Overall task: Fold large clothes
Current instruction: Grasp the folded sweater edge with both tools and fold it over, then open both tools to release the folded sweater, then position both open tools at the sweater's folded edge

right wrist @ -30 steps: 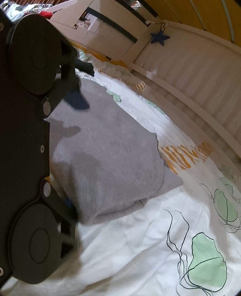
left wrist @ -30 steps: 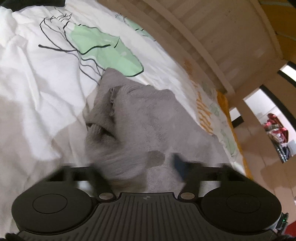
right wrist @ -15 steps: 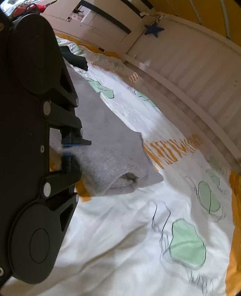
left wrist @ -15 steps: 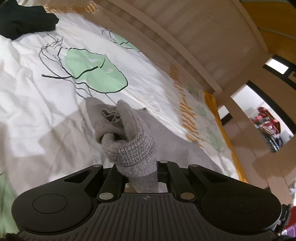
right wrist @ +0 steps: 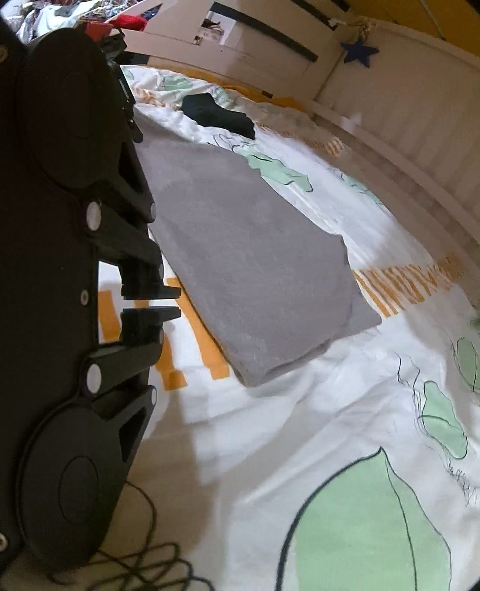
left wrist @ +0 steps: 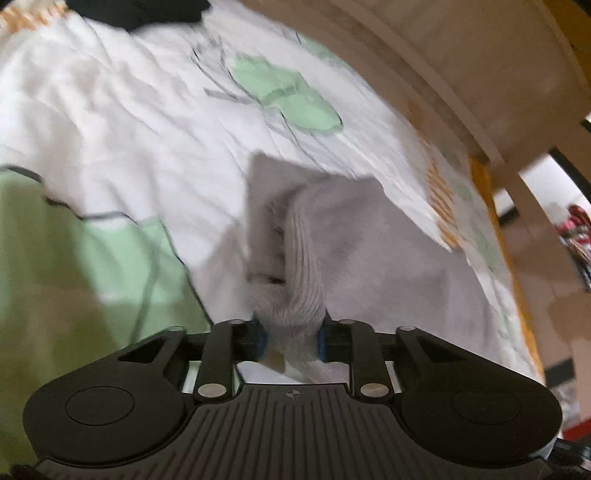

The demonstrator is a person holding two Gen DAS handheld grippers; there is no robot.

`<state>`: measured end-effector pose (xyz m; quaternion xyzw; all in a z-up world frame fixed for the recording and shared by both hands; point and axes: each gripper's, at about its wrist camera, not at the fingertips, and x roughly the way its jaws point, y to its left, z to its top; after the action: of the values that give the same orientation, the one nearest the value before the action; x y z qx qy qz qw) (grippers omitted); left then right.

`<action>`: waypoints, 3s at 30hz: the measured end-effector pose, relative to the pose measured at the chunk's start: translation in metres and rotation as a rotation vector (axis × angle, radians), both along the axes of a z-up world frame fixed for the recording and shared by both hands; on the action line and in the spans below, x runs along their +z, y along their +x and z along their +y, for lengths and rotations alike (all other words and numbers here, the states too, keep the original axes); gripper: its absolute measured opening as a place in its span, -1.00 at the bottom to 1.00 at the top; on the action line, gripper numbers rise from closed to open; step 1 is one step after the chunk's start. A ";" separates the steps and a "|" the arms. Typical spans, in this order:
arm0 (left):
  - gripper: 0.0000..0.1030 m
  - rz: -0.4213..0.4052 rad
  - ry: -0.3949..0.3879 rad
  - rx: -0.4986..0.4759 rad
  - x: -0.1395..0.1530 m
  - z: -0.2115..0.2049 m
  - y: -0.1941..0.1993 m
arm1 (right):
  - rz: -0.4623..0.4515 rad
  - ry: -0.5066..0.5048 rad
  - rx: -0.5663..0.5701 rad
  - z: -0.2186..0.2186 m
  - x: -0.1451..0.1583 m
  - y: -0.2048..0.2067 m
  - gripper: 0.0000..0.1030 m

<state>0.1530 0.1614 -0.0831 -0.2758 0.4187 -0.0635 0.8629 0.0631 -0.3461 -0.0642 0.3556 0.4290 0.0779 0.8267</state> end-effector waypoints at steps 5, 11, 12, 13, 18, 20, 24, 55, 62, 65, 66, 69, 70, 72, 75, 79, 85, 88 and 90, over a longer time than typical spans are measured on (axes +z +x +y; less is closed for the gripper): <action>-0.44 -0.133 0.104 0.080 0.030 0.002 -0.014 | -0.051 -0.026 0.042 0.007 0.012 0.008 0.34; 0.04 -0.194 0.163 -0.003 0.059 -0.017 -0.011 | -0.132 -0.092 0.084 0.012 0.029 0.032 0.52; 0.13 -0.202 0.172 -0.022 0.062 -0.023 -0.010 | -0.140 -0.101 0.083 0.010 0.030 0.038 0.54; 0.25 -0.211 0.179 -0.046 0.066 -0.030 -0.007 | -0.148 -0.115 0.079 0.008 0.032 0.045 0.58; 0.46 -0.240 0.187 -0.143 0.072 -0.069 0.005 | -0.149 -0.208 0.096 -0.001 0.030 0.086 0.79; 0.50 -0.244 0.194 -0.174 0.073 -0.082 0.011 | -0.117 -0.218 0.117 -0.005 0.023 0.105 0.85; 0.52 -0.247 0.190 -0.218 0.071 -0.103 0.021 | -0.036 -0.175 0.152 -0.012 0.000 0.132 0.90; 1.00 -0.101 0.423 -0.326 -0.009 -0.214 0.095 | 0.041 0.140 0.123 -0.011 -0.043 0.176 1.00; 1.00 -0.121 0.483 -0.290 -0.013 -0.222 0.088 | 0.047 0.131 0.132 -0.011 -0.043 0.178 1.00; 1.00 -0.128 0.481 -0.293 -0.013 -0.221 0.088 | 0.057 0.145 0.141 -0.013 -0.044 0.179 1.00; 1.00 -0.130 0.484 -0.293 -0.013 -0.222 0.088 | 0.060 0.148 0.145 -0.013 -0.044 0.179 1.00; 1.00 -0.134 0.487 -0.291 -0.013 -0.223 0.087 | 0.064 0.152 0.152 -0.013 -0.043 0.179 1.00; 1.00 -0.134 0.486 -0.291 -0.013 -0.223 0.088 | 0.065 0.151 0.155 -0.013 -0.043 0.179 1.00; 1.00 -0.133 0.487 -0.293 -0.014 -0.224 0.088 | 0.064 0.145 0.163 -0.012 -0.043 0.179 1.00; 1.00 -0.128 0.488 -0.292 -0.014 -0.224 0.089 | 0.065 0.137 0.165 -0.010 -0.042 0.179 1.00; 1.00 -0.119 0.489 -0.297 -0.013 -0.224 0.090 | 0.066 0.132 0.168 -0.009 -0.042 0.179 1.00; 1.00 -0.104 0.491 -0.305 -0.012 -0.225 0.093 | 0.070 0.150 0.173 -0.010 -0.042 0.180 1.00; 1.00 -0.091 0.490 -0.311 -0.011 -0.225 0.096 | 0.081 0.159 0.184 -0.011 -0.042 0.180 1.00; 1.00 -0.081 0.487 -0.316 -0.009 -0.225 0.097 | 0.087 0.161 0.191 -0.010 -0.041 0.181 1.00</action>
<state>0.2502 -0.0635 -0.0923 0.0108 0.4244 -0.1059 0.8992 0.2442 -0.3563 -0.1057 0.3814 0.4889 0.1752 0.7647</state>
